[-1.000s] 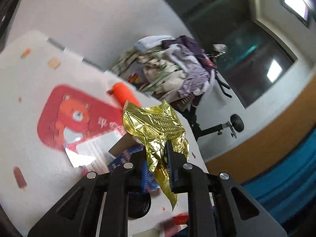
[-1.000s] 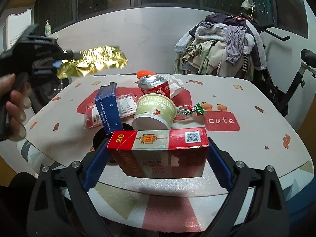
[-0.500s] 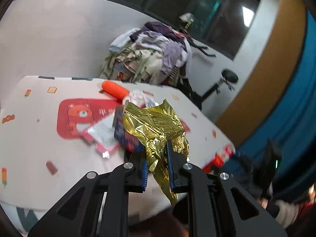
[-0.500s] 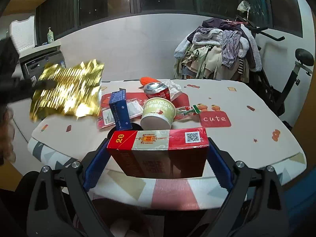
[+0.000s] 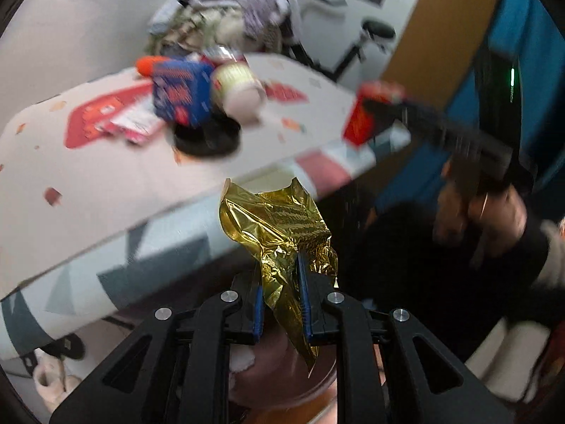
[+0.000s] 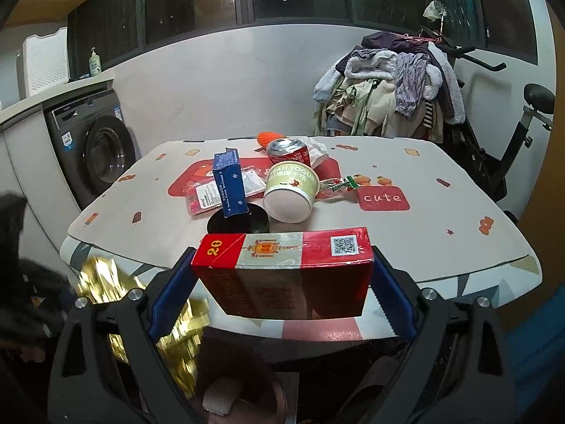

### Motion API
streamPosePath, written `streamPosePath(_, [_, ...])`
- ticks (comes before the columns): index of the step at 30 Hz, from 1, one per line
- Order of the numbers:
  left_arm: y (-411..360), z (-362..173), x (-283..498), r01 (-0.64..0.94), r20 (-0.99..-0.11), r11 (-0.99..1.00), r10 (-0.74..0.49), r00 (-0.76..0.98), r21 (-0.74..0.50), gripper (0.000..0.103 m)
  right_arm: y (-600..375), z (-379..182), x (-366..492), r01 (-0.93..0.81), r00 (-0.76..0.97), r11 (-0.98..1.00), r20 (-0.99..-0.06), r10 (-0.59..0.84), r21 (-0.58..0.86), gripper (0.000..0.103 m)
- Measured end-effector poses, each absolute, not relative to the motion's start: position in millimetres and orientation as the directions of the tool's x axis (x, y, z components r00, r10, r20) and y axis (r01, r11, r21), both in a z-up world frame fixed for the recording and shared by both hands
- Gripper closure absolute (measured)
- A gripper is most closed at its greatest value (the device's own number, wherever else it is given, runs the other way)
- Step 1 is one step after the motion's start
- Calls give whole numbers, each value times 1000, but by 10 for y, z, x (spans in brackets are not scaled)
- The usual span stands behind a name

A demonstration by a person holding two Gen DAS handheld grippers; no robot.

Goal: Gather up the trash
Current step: 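Drop the gold foil wrapper into the bin with the left gripper, then lower the red cigarette box into the bin and open the right gripper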

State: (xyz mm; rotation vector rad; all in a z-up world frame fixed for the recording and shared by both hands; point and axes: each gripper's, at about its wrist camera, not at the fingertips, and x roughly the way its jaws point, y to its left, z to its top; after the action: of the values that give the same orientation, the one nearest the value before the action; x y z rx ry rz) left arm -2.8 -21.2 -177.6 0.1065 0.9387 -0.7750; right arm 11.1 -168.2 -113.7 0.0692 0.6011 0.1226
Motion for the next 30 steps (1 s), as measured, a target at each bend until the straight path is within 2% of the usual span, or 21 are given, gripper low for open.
streamPosePath(6, [-455, -2227, -22, 680, -848, 710, -463, 259, -180, 87, -1716, -1213, 145, -82, 808, 991, -575, 130, 108, 12])
streamPosePath(12, [-593, -2546, 72, 675, -887, 710, -425, 182, -201, 84, -1760, -1332, 215, -72, 792, 991, -597, 127, 115, 12])
streamPosePath(13, [-606, -2568, 90, 674, -889, 711, -422, 179, -201, 79, -1768, -1346, 222, -71, 790, 991, -600, 127, 118, 12])
streamPosePath(15, [-618, -2560, 107, 669, -887, 720, -415, 203, -184, 40, -1783, -1379, 238, -66, 784, 990, -608, 129, 125, 12])
streamPosePath(16, [-596, -2533, 103, 667, -880, 723, -422, 218, -181, 35, -1790, -1399, 245, -65, 780, 989, -612, 131, 130, 12])
streamPosePath(19, [-502, -2379, 105, 646, -849, 742, -449, 278, -180, 25, -1784, -1447, 263, -69, 770, 988, -622, 143, 141, 12])
streamPosePath(21, [-420, -2265, 111, 614, -827, 768, -457, 327, -181, 15, -1732, -1490, 267, -84, 760, 987, -632, 154, 139, 12])
streamPosePath(26, [-57, -1941, 96, 491, -736, 823, -517, 438, -285, 12, -1547, -1563, 234, -139, 735, 982, -652, 187, 125, 12])
streamPosePath(30, [213, -1686, -54, 429, -666, 873, -465, 584, -233, 7, -1362, -1630, 197, -199, 705, 973, -672, 227, 119, 12])
